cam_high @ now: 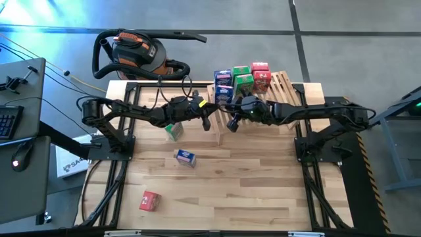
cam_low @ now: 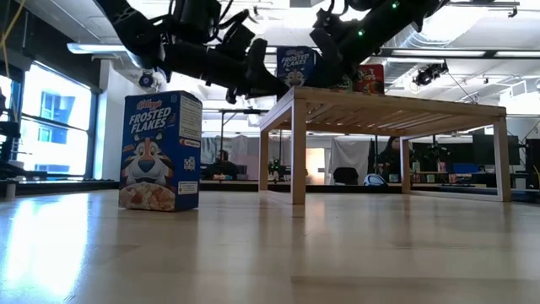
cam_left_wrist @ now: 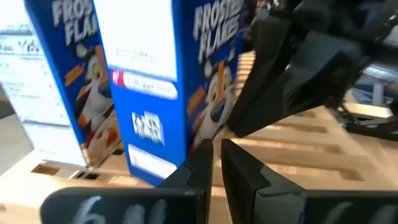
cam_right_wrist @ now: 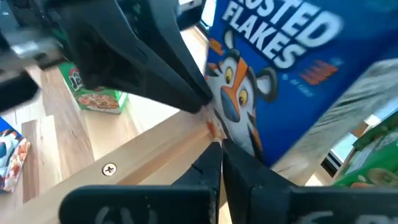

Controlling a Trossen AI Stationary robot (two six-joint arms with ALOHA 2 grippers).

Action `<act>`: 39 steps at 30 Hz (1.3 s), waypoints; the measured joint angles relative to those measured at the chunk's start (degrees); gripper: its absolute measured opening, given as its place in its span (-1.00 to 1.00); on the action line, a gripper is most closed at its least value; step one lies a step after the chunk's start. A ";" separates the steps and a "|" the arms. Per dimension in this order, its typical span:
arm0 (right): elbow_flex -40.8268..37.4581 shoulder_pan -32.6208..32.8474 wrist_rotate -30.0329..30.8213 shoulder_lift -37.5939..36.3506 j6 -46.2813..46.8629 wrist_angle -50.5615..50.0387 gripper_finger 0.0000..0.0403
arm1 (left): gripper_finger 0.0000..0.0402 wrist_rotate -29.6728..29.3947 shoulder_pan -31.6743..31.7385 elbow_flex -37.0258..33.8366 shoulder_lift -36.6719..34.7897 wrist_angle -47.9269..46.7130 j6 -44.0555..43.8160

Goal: Stack cereal on shelf
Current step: Put the bottom blue cereal box on the shelf aligned with the other blue cereal box

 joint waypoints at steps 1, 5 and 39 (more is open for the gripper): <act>0.00 -0.04 0.01 0.00 -0.14 0.27 -0.99 | -0.88 -0.07 0.11 0.00 0.29 0.34 0.00; 0.00 -0.89 0.11 0.00 -0.36 0.50 -0.99 | -0.88 -0.15 0.20 0.02 1.14 0.59 -0.75; 0.00 -3.76 -0.19 0.00 -1.25 1.00 -0.99 | -0.88 -2.26 2.52 0.02 1.72 3.05 -0.44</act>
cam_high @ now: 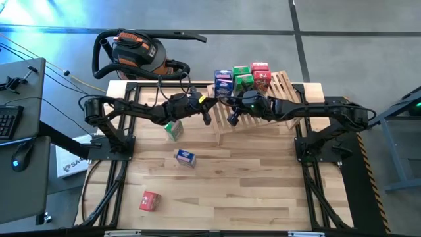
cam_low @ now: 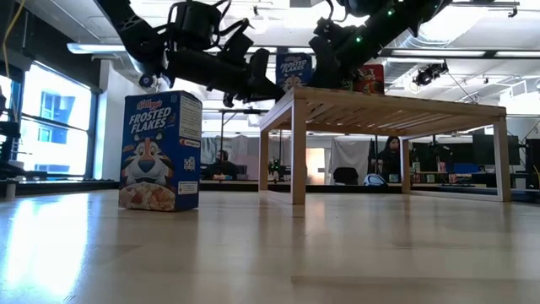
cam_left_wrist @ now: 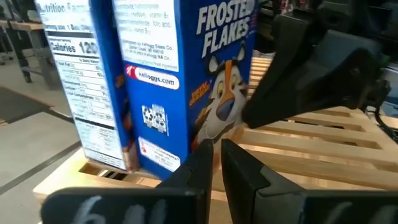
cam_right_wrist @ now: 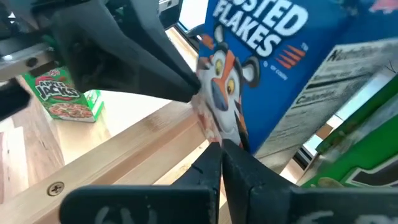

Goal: Stack cereal on shelf
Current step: Put the bottom blue cereal box on the shelf aligned with the other blue cereal box

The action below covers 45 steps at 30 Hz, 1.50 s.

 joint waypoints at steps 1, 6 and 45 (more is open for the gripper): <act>0.00 0.00 0.17 0.00 0.00 0.02 -0.99 | -0.88 0.00 0.02 0.00 0.16 -0.06 0.00; 0.00 0.00 1.00 0.00 0.00 0.02 -0.99 | -0.88 0.02 -0.02 -0.02 0.21 -0.09 0.02; 0.00 -0.37 2.93 -0.11 -1.51 1.64 -0.99 | -0.88 0.48 -4.74 0.00 -12.46 -11.76 3.61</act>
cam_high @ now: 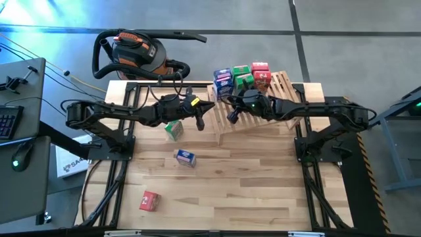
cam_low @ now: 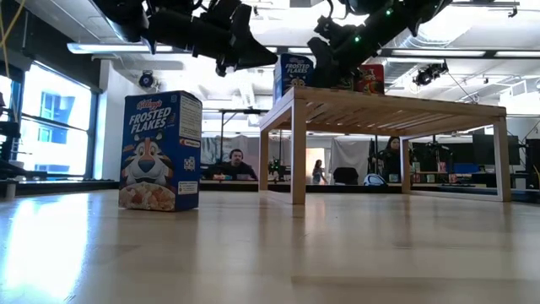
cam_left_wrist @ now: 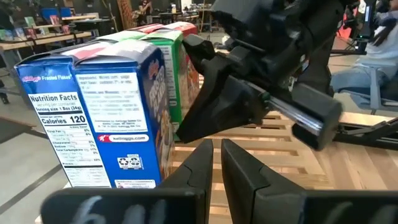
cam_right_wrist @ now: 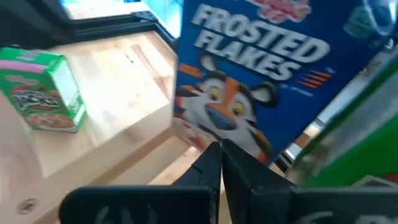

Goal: Stack cereal on shelf
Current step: Put the bottom blue cereal box on the shelf aligned with the other blue cereal box

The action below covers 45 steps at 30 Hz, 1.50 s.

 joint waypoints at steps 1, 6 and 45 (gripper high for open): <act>0.00 0.39 -0.02 -0.05 0.00 0.11 -0.99 | -0.88 0.00 0.00 0.00 0.00 -0.08 0.00; -0.02 3.81 -0.06 -2.76 -1.52 -1.97 -0.99 | -0.88 0.00 0.02 0.00 0.00 -0.57 0.55; -0.02 15.18 5.60 -15.43 0.46 -12.06 -1.00 | -0.98 3.06 9.81 0.02 6.95 7.85 -1.22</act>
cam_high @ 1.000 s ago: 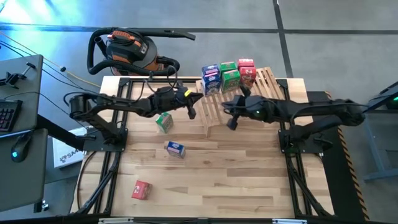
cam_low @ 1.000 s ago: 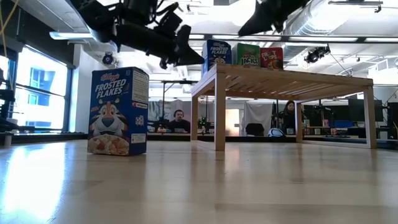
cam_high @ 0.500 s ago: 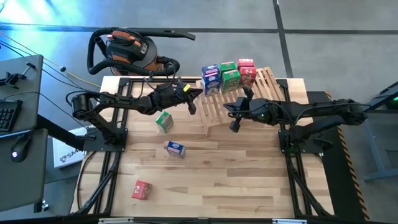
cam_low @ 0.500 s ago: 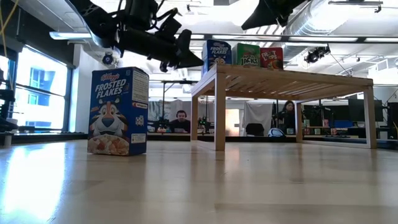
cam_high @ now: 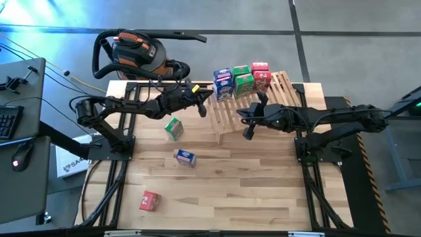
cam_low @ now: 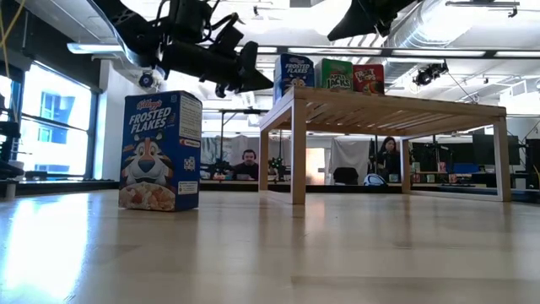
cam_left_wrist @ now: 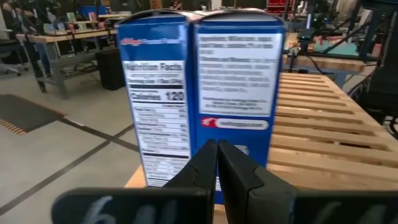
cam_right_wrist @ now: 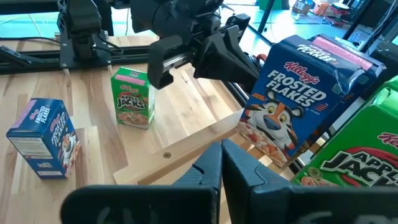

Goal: Stack cereal on shelf
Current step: Put the bottom blue cereal box on the shelf aligned with the other blue cereal box, then put the blue cereal box on the shelf aligned with the other blue cereal boxes

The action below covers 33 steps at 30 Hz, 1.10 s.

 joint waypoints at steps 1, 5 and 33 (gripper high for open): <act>0.00 0.00 0.00 0.00 0.00 0.00 -1.00 | -0.98 0.01 0.16 0.00 0.00 0.07 0.00; 0.00 0.00 0.02 0.00 0.00 0.00 -1.00 | -0.98 0.30 0.24 0.17 0.00 1.17 0.02; 0.00 0.01 -3.91 0.02 -5.85 -4.67 -1.00 | -0.98 6.23 0.02 2.51 -4.43 -5.87 -0.01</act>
